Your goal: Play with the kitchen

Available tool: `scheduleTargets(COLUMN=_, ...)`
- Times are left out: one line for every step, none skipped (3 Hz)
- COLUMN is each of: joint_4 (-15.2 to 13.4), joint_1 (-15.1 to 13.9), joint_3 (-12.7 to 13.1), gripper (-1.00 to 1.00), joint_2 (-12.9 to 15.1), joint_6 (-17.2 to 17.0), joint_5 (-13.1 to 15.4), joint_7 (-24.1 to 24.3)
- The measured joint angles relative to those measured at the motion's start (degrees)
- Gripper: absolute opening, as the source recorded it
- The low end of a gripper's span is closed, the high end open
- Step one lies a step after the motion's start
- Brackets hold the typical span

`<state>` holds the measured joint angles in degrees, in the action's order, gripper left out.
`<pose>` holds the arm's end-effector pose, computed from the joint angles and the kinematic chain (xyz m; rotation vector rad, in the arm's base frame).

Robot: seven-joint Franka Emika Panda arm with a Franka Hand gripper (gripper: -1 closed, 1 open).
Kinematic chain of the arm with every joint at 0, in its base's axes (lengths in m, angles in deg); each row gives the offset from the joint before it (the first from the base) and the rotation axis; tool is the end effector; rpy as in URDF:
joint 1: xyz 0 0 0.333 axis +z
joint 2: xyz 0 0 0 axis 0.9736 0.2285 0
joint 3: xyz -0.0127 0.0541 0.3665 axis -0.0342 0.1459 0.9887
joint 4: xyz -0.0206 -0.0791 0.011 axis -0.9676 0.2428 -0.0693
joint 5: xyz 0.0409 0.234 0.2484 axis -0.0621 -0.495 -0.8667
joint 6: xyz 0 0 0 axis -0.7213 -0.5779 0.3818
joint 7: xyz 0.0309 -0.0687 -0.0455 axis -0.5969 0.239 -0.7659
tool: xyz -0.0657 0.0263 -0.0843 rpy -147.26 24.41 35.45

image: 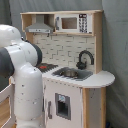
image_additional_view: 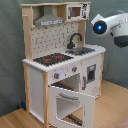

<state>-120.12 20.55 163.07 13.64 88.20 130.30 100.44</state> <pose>0.2144 0.3187 0.7185 1.6612 0.4060 0.1956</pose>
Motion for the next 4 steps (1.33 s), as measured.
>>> scheduleTargets(joint_4=0.0, joint_1=-0.04, joint_3=-0.13, gripper=1.0, joint_2=-2.9, joint_6=-0.84, joint_5=4.32, joint_7=-2.7)
scheduleTargets(joint_4=-0.01, joint_1=-0.06, joint_3=-0.4, gripper=1.0, joint_2=-5.63, joint_6=-1.17, joint_5=8.76, joint_7=-5.82)
scheduleTargets(joint_4=-0.03, joint_1=-0.07, joint_3=-0.7, gripper=1.0, joint_2=-8.11, joint_6=-1.16, joint_5=13.07, joint_7=-8.97)
scheduleTargets(joint_4=-0.27, joint_1=-0.12, joint_3=-1.19, gripper=1.0, joint_2=-10.53, joint_6=0.08, joint_5=16.9, joint_7=-12.35)
